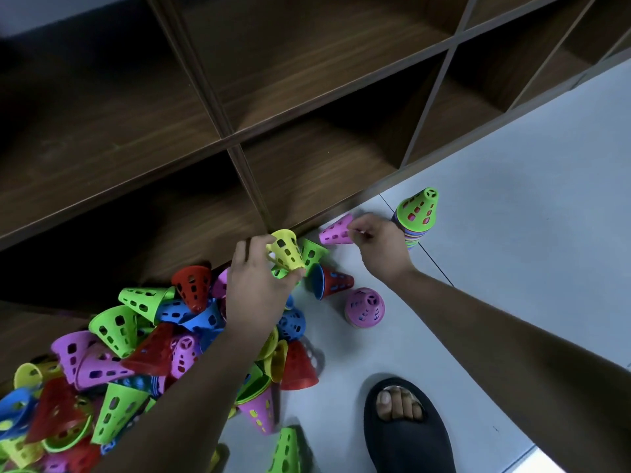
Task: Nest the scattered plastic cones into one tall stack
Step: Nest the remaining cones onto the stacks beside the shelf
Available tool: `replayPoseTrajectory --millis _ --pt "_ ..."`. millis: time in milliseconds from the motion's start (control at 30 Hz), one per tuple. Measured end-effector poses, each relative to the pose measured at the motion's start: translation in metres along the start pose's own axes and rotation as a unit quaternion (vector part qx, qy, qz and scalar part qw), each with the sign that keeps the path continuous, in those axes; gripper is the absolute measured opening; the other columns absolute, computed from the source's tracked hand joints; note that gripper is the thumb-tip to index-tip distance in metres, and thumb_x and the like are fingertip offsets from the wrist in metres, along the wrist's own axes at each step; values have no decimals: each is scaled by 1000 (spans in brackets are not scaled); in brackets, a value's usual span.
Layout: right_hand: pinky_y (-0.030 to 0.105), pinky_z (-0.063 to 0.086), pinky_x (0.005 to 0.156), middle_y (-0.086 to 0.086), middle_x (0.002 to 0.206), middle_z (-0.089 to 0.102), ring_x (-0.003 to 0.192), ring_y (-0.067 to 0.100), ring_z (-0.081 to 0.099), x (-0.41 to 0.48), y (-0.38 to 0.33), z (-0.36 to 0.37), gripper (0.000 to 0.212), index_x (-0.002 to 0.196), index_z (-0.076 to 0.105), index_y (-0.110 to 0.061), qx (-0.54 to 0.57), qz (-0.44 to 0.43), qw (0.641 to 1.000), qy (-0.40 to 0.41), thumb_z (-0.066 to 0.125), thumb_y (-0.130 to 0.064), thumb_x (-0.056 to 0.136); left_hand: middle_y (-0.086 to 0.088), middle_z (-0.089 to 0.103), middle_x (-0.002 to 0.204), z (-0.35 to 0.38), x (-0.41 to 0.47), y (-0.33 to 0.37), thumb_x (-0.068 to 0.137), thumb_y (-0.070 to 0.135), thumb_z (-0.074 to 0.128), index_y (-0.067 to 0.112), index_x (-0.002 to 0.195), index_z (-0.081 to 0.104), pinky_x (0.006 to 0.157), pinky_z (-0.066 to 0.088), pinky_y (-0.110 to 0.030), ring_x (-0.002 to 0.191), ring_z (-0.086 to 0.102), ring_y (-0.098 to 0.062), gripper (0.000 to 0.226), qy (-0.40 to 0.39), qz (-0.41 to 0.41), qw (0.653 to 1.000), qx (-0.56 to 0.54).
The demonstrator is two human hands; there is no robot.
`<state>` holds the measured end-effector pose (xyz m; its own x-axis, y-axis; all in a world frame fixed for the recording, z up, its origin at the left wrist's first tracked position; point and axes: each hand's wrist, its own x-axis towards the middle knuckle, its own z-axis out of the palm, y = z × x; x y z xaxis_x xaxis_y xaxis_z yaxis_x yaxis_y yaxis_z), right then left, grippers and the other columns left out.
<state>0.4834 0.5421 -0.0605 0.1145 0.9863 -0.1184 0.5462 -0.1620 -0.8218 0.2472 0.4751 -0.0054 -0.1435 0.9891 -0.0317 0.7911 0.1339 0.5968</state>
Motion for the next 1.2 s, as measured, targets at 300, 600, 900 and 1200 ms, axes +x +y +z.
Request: replayPoseTrajectory --millis 300,600,900,1200 --pt "29 47 65 9 84 72 70 15 62 -85 -8 -54 13 111 64 -3 287 158 944 42 66 -13 103 18 72 122 -13 -43 43 80 40 94 36 119 65 100 52 -27 117 64 7 48 -10 -123 932 -342" --pt "35 43 69 21 95 73 70 22 51 -133 11 -55 14 97 74 -9 256 168 952 -11 62 -9 104 8 77 120 1 -76 81 85 18 89 18 126 63 102 55 -31 119 71 -10 48 -115 -123 874 -456" --pt "27 47 62 12 84 74 64 16 55 -115 27 -47 15 94 73 -12 194 165 967 9 62 -9 104 9 78 121 3 -88 84 81 33 86 22 129 62 96 59 -28 122 70 -11 55 -107 -147 858 -480" --pt "30 50 66 -4 82 76 68 12 63 -107 29 -39 26 93 71 -21 138 133 982 2 56 -1 98 7 78 123 15 -98 90 84 41 89 26 130 63 97 55 -33 119 71 -8 55 -120 -181 849 -482"
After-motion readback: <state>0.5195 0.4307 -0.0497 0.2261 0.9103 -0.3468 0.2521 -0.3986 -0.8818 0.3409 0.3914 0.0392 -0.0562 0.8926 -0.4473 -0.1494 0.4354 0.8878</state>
